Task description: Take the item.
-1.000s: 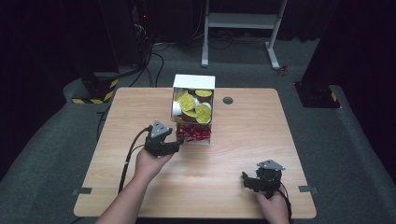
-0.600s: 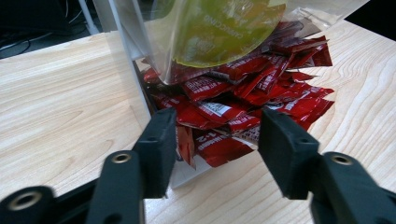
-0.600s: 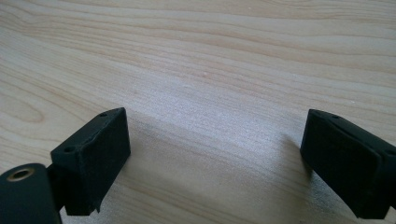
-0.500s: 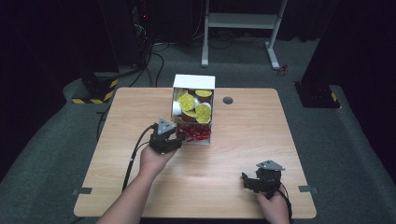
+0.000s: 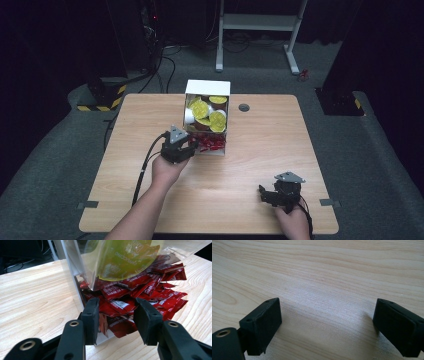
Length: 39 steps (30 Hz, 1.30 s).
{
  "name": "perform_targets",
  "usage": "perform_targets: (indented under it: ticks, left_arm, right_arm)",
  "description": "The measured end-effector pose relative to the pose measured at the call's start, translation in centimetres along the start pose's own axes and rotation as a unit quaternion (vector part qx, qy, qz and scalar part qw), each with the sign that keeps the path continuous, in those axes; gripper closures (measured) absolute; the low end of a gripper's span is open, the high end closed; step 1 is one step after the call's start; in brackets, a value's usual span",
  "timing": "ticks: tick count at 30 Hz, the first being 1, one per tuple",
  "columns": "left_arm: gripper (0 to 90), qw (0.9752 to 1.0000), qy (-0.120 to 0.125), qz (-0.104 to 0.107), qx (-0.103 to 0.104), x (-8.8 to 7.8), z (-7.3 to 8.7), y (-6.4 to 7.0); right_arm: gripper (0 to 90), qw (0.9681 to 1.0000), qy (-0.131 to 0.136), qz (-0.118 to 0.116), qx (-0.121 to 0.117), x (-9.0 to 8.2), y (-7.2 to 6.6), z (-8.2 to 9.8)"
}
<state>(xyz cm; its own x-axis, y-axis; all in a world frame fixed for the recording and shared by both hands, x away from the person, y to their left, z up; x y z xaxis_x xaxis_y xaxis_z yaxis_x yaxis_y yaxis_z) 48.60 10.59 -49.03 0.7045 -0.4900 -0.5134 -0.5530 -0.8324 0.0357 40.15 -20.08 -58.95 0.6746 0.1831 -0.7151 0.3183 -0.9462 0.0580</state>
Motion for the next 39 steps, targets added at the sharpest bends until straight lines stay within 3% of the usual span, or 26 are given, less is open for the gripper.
perform_targets:
  ticks: [6, 19, 25, 39]
  left_arm:
    - [67.2, 0.9999, 0.007, -0.009, 0.005, -0.4, -0.3, -0.2]
    - [70.3, 0.9999, 0.013, -0.003, 0.002, -1.3, -0.4, 0.3]
    - [77.6, 0.9996, 0.029, -0.001, 0.002, -2.1, -0.4, 0.5]
    - [85.1, 0.9992, 0.038, 0.002, 0.012, -2.6, -0.3, 0.3]
  right_arm:
    - [8.3, 1.0, 0.0, 0.0, 0.0, 0.0, 0.0, 0.0]
    - [8.3, 1.0, 0.0, 0.0, 0.0, 0.0, 0.0, 0.0]
    - [8.2, 1.0, 0.0, 0.0, 0.0, 0.0, 0.0, 0.0]
    - [8.3, 1.0, 0.001, -0.003, -0.007, 0.0, -0.1, 0.0]
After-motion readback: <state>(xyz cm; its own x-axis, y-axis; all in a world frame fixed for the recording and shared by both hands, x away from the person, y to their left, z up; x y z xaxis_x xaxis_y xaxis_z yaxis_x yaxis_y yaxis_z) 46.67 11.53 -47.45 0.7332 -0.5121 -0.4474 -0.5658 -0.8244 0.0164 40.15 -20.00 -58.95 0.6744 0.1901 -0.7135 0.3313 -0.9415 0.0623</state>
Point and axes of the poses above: each handheld gripper's, and its own axes: x roughly forward along the jaws, z roughly out of its underside, y roughly to its right, the point moved 9 cm from there along x, roughly forward along the jaws, and after that the axes turned 4 degrees about z, right-handed, at the moved point
